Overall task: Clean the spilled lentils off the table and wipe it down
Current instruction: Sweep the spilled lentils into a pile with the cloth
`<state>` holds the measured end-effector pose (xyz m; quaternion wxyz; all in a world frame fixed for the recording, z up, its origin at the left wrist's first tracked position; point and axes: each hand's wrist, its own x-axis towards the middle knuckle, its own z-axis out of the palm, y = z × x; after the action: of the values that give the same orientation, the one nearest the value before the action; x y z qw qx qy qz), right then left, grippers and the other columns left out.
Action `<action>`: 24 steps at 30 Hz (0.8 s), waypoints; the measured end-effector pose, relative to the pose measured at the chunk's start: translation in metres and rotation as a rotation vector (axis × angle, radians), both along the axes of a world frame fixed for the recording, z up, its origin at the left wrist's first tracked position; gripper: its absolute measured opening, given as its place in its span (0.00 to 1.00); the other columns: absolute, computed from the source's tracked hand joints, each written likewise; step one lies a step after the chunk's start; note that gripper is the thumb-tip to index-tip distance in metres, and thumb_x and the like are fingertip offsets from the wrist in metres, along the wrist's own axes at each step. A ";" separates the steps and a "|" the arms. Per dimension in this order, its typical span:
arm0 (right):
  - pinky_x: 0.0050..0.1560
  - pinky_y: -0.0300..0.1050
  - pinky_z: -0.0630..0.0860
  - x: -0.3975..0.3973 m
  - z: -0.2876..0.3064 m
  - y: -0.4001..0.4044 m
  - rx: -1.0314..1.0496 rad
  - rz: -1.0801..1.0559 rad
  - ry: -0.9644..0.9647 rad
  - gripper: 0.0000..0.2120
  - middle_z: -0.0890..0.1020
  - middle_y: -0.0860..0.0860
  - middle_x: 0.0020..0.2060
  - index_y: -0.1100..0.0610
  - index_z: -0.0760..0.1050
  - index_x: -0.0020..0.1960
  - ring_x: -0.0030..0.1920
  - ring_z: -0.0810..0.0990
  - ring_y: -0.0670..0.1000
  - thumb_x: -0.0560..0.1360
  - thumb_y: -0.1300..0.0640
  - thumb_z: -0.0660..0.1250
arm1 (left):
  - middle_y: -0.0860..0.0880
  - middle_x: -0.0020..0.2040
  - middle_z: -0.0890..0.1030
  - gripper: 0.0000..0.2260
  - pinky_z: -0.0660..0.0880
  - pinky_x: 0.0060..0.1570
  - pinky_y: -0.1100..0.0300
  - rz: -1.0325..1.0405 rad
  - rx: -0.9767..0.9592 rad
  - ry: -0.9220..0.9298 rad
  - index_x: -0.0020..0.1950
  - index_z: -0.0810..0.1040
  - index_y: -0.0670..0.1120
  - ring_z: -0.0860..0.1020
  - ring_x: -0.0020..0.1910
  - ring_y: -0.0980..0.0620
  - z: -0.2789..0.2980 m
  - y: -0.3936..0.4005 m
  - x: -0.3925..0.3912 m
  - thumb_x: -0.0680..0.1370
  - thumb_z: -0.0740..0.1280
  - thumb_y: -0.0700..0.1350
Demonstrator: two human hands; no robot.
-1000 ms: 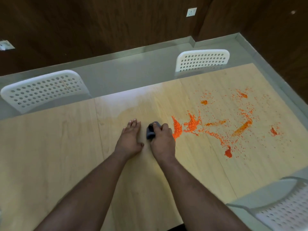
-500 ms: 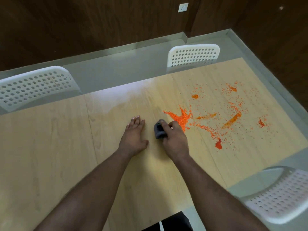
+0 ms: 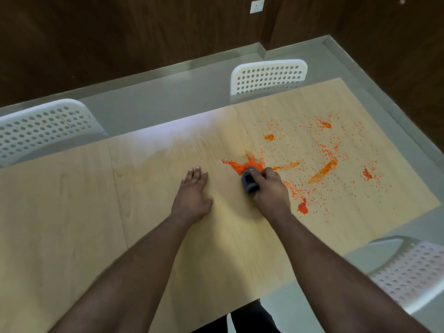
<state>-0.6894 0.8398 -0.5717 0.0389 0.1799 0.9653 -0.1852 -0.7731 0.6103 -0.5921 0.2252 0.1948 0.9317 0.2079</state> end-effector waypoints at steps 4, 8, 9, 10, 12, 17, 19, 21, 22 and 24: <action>0.50 0.50 0.77 0.003 0.002 0.004 0.016 -0.010 0.046 0.26 0.74 0.54 0.60 0.49 0.74 0.76 0.60 0.73 0.57 0.78 0.57 0.67 | 0.48 0.87 0.46 0.40 0.46 0.82 0.51 0.054 -0.002 -0.004 0.87 0.53 0.49 0.44 0.86 0.48 0.005 0.018 -0.005 0.80 0.70 0.52; 0.49 0.50 0.77 0.009 0.000 -0.020 -0.049 0.153 0.072 0.29 0.73 0.53 0.59 0.48 0.73 0.76 0.58 0.73 0.57 0.76 0.57 0.69 | 0.47 0.87 0.47 0.41 0.48 0.82 0.51 0.109 -0.049 0.022 0.87 0.52 0.47 0.45 0.86 0.47 0.005 0.026 -0.014 0.81 0.70 0.55; 0.49 0.50 0.78 0.008 -0.001 -0.026 -0.046 0.216 0.045 0.29 0.73 0.52 0.60 0.47 0.72 0.76 0.59 0.73 0.56 0.76 0.56 0.69 | 0.47 0.87 0.48 0.41 0.49 0.82 0.50 0.114 -0.055 0.034 0.87 0.52 0.46 0.46 0.86 0.47 0.005 0.027 -0.016 0.81 0.70 0.56; 0.49 0.50 0.78 0.005 -0.003 -0.030 -0.033 0.264 0.023 0.28 0.73 0.52 0.61 0.47 0.72 0.76 0.60 0.73 0.56 0.77 0.55 0.70 | 0.46 0.87 0.48 0.41 0.49 0.82 0.50 0.118 -0.062 0.045 0.87 0.52 0.46 0.46 0.86 0.46 0.004 0.029 -0.019 0.81 0.70 0.57; 0.47 0.51 0.79 -0.004 -0.005 -0.031 -0.022 0.277 0.019 0.26 0.73 0.53 0.62 0.47 0.74 0.75 0.61 0.73 0.56 0.77 0.54 0.71 | 0.46 0.87 0.49 0.42 0.50 0.83 0.49 0.124 -0.075 0.053 0.87 0.52 0.46 0.46 0.86 0.46 0.003 0.032 -0.022 0.81 0.70 0.59; 0.49 0.53 0.78 -0.032 -0.010 0.001 -0.022 0.066 0.045 0.26 0.74 0.55 0.61 0.49 0.74 0.75 0.61 0.73 0.59 0.78 0.55 0.69 | 0.46 0.87 0.49 0.43 0.50 0.83 0.47 0.147 -0.105 0.056 0.86 0.53 0.46 0.47 0.86 0.46 0.001 0.045 -0.028 0.79 0.72 0.58; 0.51 0.53 0.79 -0.040 -0.010 0.020 -0.010 -0.001 0.034 0.26 0.73 0.54 0.63 0.49 0.72 0.77 0.62 0.72 0.57 0.79 0.55 0.67 | 0.46 0.87 0.49 0.45 0.49 0.83 0.47 0.160 -0.102 0.045 0.86 0.53 0.47 0.46 0.86 0.46 0.001 0.050 -0.031 0.77 0.74 0.56; 0.52 0.53 0.78 -0.044 -0.009 0.034 -0.013 -0.081 0.043 0.25 0.73 0.54 0.63 0.49 0.72 0.77 0.62 0.71 0.57 0.81 0.53 0.66 | 0.46 0.87 0.48 0.46 0.48 0.84 0.47 0.166 -0.102 0.031 0.86 0.53 0.47 0.45 0.86 0.46 0.002 0.052 -0.035 0.75 0.76 0.54; 0.52 0.52 0.77 -0.045 -0.009 0.039 -0.018 -0.120 0.043 0.25 0.73 0.54 0.63 0.49 0.72 0.77 0.62 0.71 0.57 0.81 0.53 0.66 | 0.46 0.87 0.48 0.47 0.48 0.84 0.47 0.166 -0.101 0.021 0.86 0.53 0.48 0.45 0.86 0.46 0.003 0.054 -0.038 0.75 0.76 0.53; 0.52 0.51 0.76 -0.046 -0.007 0.045 -0.008 -0.182 0.026 0.26 0.72 0.54 0.64 0.48 0.70 0.78 0.63 0.71 0.57 0.81 0.55 0.65 | 0.47 0.87 0.46 0.49 0.47 0.83 0.48 0.155 -0.105 0.007 0.87 0.53 0.48 0.44 0.86 0.47 0.005 0.058 -0.044 0.73 0.77 0.52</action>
<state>-0.7355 0.8844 -0.5792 0.0101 0.2643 0.9446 -0.1943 -0.8171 0.6679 -0.5870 0.2152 0.1106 0.9544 0.1748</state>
